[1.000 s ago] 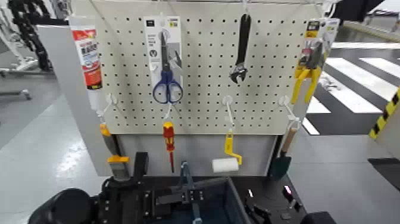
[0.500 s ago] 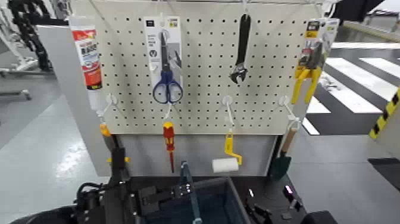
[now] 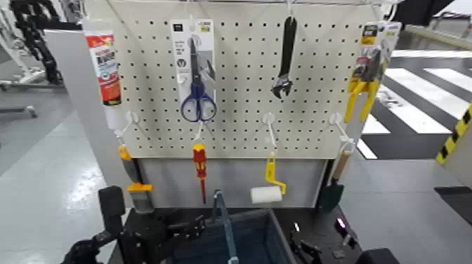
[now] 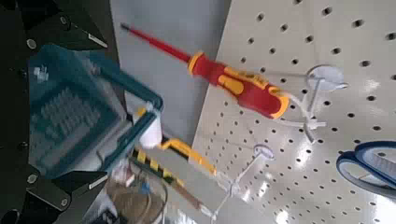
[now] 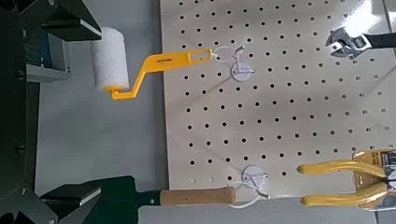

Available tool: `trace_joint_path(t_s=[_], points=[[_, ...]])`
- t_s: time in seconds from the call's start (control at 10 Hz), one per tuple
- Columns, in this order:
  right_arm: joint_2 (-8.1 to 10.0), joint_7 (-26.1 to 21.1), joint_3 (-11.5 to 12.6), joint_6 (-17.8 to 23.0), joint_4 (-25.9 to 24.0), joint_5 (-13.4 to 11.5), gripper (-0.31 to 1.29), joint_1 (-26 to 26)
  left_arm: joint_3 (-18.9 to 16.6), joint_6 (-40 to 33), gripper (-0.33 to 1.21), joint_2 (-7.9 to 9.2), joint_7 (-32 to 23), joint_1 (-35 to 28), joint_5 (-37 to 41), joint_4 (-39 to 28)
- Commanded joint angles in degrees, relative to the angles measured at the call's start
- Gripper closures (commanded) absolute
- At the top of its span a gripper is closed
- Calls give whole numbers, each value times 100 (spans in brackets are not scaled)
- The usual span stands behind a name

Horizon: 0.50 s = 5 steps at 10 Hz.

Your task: Place the crate on the table.

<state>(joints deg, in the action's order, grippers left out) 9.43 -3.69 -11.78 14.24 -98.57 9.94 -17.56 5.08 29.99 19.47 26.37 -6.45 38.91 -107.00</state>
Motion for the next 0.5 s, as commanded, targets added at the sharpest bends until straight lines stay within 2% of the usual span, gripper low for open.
trace_joint_path(t_s=[0.1,0.2,0.5], points=[[-29,0,0,0,-13,17,14,-46,-323,-1232,30,-330,-510,-797,-1351,-375],[-38,0,9,0,-22,26,14,-72,-341,-1838,29,-471,-993,-1095,-1641,-463],[-55,0,18,-27,-66,35,14,-133,-543,-2981,29,-998,-1433,-1675,-2661,-533]])
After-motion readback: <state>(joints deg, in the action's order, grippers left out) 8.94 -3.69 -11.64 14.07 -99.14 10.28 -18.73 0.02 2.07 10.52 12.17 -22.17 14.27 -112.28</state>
